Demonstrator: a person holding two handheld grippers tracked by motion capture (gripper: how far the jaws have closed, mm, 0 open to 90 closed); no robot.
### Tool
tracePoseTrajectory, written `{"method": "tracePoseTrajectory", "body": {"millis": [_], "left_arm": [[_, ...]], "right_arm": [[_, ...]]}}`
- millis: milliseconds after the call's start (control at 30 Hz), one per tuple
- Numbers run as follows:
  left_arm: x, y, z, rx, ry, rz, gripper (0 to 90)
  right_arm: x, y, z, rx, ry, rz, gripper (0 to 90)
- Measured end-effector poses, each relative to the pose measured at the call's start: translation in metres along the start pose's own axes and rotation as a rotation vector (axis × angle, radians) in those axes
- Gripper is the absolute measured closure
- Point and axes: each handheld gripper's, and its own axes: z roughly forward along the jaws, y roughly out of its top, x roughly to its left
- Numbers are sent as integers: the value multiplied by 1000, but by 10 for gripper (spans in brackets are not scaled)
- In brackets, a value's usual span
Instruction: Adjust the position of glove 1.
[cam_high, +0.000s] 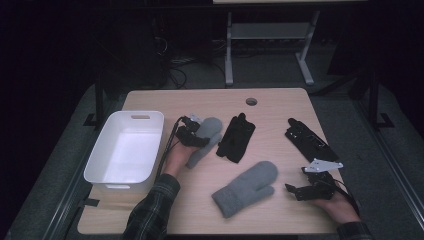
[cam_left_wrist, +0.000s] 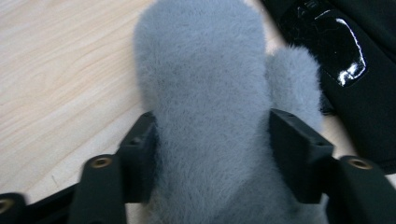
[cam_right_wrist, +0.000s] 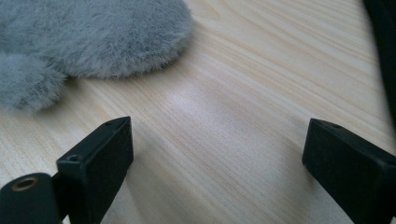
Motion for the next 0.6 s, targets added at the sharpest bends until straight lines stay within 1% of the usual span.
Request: {"method": "tracePoseTrajectory", "body": {"millis": [33, 67, 100, 167, 200, 267, 333, 367, 433, 467, 500, 600], "left_arm": [[0, 0, 0, -1, -9, -1, 439], [0, 0, 0, -2, -18, -16, 475], [0, -1, -1, 1, -23, -9, 526], [-1, 0, -2, 6, -29, 8, 596], [-2, 0, -2, 8, -30, 11, 641], [-3, 0, -3, 9, -26, 11, 693], [-2, 1, -5, 10, -23, 5, 730], [-3, 1, -5, 3, -30, -22, 741], [-1, 2, -8, 4, -39, -32, 752], [-2, 2, -9, -2, -48, -41, 755], [-1, 2, -11, 4, -52, -36, 756], [-3, 4, -17, -7, -71, -39, 757]], "right_arm": [[0, 0, 0, 0, 0, 1, 86], [0, 0, 0, 0, 0, 0, 86], [0, 0, 0, 0, 0, 0, 86], [0, 0, 0, 0, 0, 1, 86], [0, 0, 0, 0, 0, 0, 86], [0, 0, 0, 0, 0, 1, 86], [0, 0, 0, 0, 0, 1, 86], [0, 0, 0, 0, 0, 1, 86], [0, 0, 0, 0, 0, 0, 86], [0, 0, 0, 0, 0, 0, 86], [0, 0, 0, 0, 0, 1, 86], [0, 0, 0, 0, 0, 0, 86]]}}
